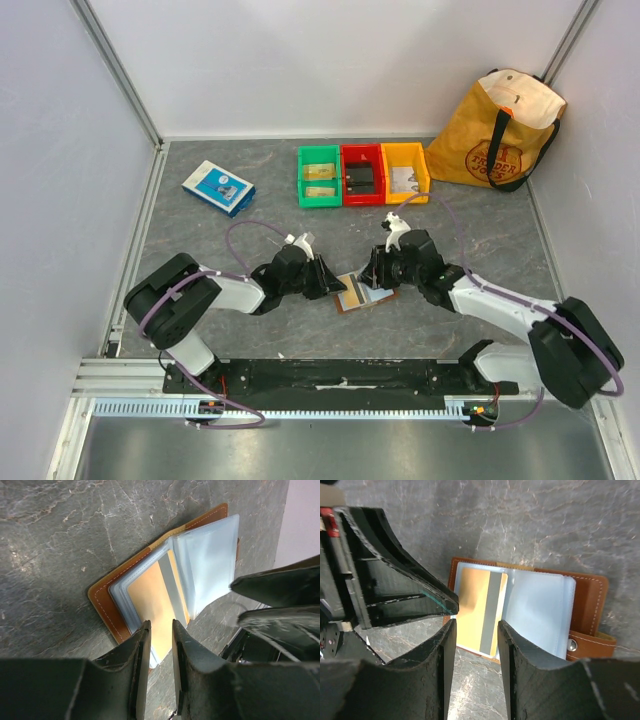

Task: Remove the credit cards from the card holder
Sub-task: Remove the credit card from the card holder.

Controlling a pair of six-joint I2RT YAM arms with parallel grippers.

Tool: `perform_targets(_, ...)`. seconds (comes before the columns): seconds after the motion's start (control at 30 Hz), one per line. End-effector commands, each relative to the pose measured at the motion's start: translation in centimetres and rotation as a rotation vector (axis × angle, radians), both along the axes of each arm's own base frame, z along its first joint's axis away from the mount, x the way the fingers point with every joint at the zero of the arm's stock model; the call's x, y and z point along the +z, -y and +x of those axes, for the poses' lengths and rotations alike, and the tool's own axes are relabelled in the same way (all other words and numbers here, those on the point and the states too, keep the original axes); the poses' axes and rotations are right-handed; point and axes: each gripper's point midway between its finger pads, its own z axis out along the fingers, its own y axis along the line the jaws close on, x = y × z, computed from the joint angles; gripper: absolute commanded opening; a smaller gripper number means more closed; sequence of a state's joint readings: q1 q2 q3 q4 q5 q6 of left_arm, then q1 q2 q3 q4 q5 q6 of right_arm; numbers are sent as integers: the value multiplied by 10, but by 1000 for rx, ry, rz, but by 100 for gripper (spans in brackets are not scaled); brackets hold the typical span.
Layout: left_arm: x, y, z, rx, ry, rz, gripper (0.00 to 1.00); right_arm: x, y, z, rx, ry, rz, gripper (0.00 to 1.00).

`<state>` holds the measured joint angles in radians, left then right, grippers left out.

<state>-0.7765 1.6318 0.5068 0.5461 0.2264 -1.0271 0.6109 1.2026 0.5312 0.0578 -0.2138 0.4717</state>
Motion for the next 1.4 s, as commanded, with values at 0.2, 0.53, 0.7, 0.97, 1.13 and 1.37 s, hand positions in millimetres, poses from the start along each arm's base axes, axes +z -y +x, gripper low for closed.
perform_targets(0.2, -12, -15, -2, 15, 9, 89, 31, -56, 20, -1, -78, -149, -57, 44)
perform_targets(0.53, -12, -28, -3, 49, 18, 116, 33, -31, 0, -2, 32, -104, 24, 32)
perform_targets(0.7, -7, -30, -4, 48, 37, 121, 33, -19, -12, -1, 59, -95, 87, 33)
perform_targets(0.97, -7, -36, -4, 57, 47, 145, 34, -29, -19, -4, 98, -125, 106, 32)
perform_targets(1.13, -9, -39, -5, 62, 43, 148, 34, -56, -21, -13, 113, -221, 95, 32)
perform_targets(1.37, -5, -47, -8, 81, 46, 145, 34, -59, -40, -30, 192, -289, 174, 19)
